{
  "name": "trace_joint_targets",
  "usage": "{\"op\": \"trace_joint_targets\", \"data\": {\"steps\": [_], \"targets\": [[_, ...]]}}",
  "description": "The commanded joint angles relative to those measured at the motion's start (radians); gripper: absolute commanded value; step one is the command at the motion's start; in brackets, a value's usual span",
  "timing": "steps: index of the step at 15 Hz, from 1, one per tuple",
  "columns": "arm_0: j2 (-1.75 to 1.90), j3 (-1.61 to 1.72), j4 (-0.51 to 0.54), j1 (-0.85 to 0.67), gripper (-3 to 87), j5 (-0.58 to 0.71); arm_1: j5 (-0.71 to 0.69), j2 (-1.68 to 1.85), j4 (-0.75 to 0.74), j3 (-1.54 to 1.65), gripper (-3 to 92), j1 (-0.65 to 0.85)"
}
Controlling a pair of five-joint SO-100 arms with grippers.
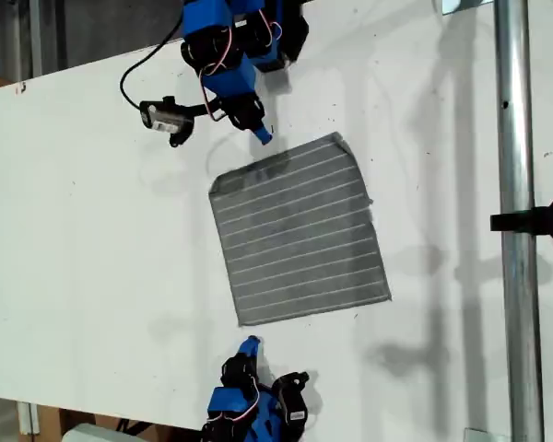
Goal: Grasp corners of a towel and fold twice.
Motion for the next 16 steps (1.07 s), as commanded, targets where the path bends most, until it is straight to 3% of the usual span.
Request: {"op": "trace_joint_targets", "data": {"steps": [1,3,5,6,8,11,16], "targets": [[0.005,0.002,0.003,-0.017,-2.9,-0.005,-0.057,-0.229,0.029,-0.275,-0.2,-0.121],[0.005,0.002,0.002,-0.017,-2.9,-0.003,-0.138,-0.393,0.094,-0.449,-0.2,-0.218],[0.005,0.002,-0.002,-0.017,-2.9,0.000,-0.143,-0.419,0.112,-0.523,17.7,-0.256],[0.005,0.002,-0.002,-0.017,-2.9,0.006,-0.144,-0.431,0.146,-0.558,32.4,-0.261],[0.005,0.002,-0.003,-0.014,-2.9,0.011,-0.161,-0.517,0.239,-0.623,40.5,-0.281],[0.005,0.002,-0.003,-0.011,-2.9,0.014,-0.163,-0.716,0.264,-0.600,42.4,-0.310],[0.005,0.002,-0.002,-0.003,-2.9,0.011,-0.103,-0.873,0.167,-0.511,41.4,-0.339]]}}
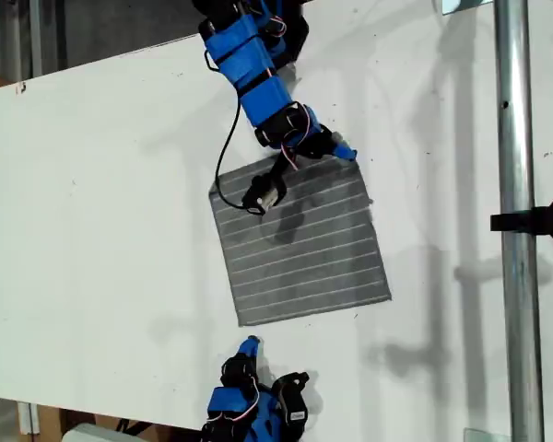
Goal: Grasp corners of a towel and fold twice.
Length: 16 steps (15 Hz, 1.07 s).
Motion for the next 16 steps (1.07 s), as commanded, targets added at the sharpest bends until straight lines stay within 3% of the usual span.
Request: {"op": "trace_joint_targets", "data": {"steps": [1,8,12,13,14,16], "targets": [[0.005,0.002,-0.002,0.002,-2.9,0.000,0.025,-0.005,-0.025,0.017,40.4,0.000],[0.005,0.002,0.002,0.006,-2.9,-0.005,0.037,-0.092,-0.170,0.074,25.2,0.080],[0.005,0.002,0.002,0.008,-2.9,-0.005,0.037,-0.117,-0.196,0.066,26.6,0.061],[0.005,0.002,0.002,0.008,-2.9,-0.005,0.037,-0.133,-0.204,0.066,22.9,0.058],[0.005,0.002,0.002,0.006,-2.9,-0.003,0.041,-0.153,-0.222,0.061,4.4,0.058],[0.005,0.002,0.002,0.003,-2.9,-0.006,0.037,-0.169,-0.267,0.043,3.5,0.064]]}}
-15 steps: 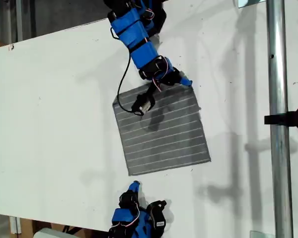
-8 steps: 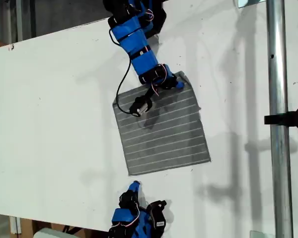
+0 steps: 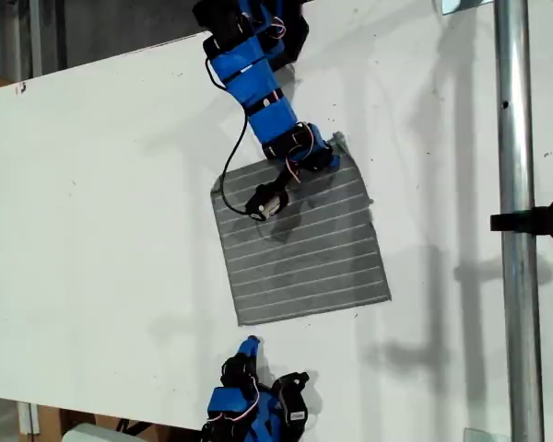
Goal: Grasp corners of a towel and fold twice.
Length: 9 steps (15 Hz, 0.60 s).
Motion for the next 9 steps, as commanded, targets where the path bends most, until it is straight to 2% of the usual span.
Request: {"op": "trace_joint_targets", "data": {"steps": [1,6,9], "targets": [[0.005,0.000,-0.003,0.011,-2.9,-0.006,0.002,-0.002,-0.017,-0.026,2.2,0.018],[0.003,-0.129,-0.094,0.115,-2.9,-0.037,-0.025,0.040,-0.040,-0.028,-0.1,0.055],[-0.258,-0.396,-0.100,0.175,-3.1,-0.051,-0.058,0.044,-0.052,-0.037,-0.1,0.072]]}}
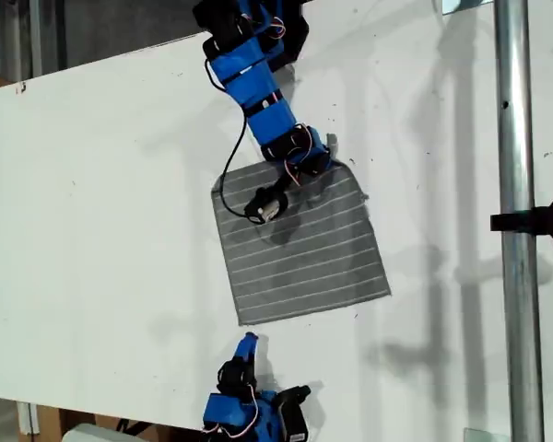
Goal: Grasp corners of a towel and fold twice.
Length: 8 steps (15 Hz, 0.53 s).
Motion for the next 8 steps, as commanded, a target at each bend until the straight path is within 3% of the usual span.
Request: {"op": "trace_joint_targets", "data": {"steps": [1,4,8], "targets": [[-0.304,-0.270,-0.038,0.069,-3.1,-0.026,-0.026,0.055,-0.008,-0.038,-0.1,0.031],[-0.730,-0.520,-0.107,0.186,-3.1,-0.066,-0.054,0.066,-0.005,-0.038,-0.1,0.043],[-1.330,-1.032,-0.029,0.364,-3.1,0.066,-0.074,0.067,-0.005,-0.038,-0.1,0.060]]}}
